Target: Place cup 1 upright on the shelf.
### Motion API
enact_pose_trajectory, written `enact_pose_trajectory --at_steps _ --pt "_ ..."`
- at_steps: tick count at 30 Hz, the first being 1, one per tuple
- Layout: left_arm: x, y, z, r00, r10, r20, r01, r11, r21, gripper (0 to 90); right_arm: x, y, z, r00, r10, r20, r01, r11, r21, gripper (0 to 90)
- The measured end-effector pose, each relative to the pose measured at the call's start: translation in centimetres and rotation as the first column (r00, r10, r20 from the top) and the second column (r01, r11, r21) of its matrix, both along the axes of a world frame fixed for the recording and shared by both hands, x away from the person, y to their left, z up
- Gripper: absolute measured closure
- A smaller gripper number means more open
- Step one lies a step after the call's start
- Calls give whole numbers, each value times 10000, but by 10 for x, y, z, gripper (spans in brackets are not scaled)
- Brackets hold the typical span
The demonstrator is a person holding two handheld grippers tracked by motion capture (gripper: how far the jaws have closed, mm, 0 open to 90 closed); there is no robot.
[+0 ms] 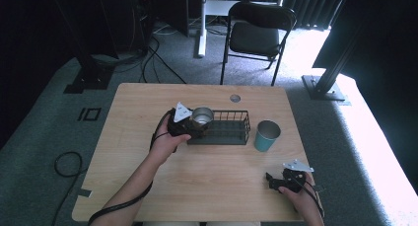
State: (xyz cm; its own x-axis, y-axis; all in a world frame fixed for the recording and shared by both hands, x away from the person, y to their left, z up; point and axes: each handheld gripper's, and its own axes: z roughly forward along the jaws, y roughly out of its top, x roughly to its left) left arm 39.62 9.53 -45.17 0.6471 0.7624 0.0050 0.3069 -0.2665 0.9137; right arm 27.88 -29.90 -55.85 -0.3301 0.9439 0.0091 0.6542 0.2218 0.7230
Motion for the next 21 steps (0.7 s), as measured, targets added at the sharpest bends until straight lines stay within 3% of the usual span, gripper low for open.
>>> enact_pose_trajectory --at_steps 2,21 --pt "-2 3 0 10000 -17 -44 17 9999 -102 86 0 0 0 10000 -2 -1 2 10000 1 102" --pt "-26 36 -11 9998 -140 -116 144 9993 343 86 0 0 0 10000 0 3 0 10000 -3 102"
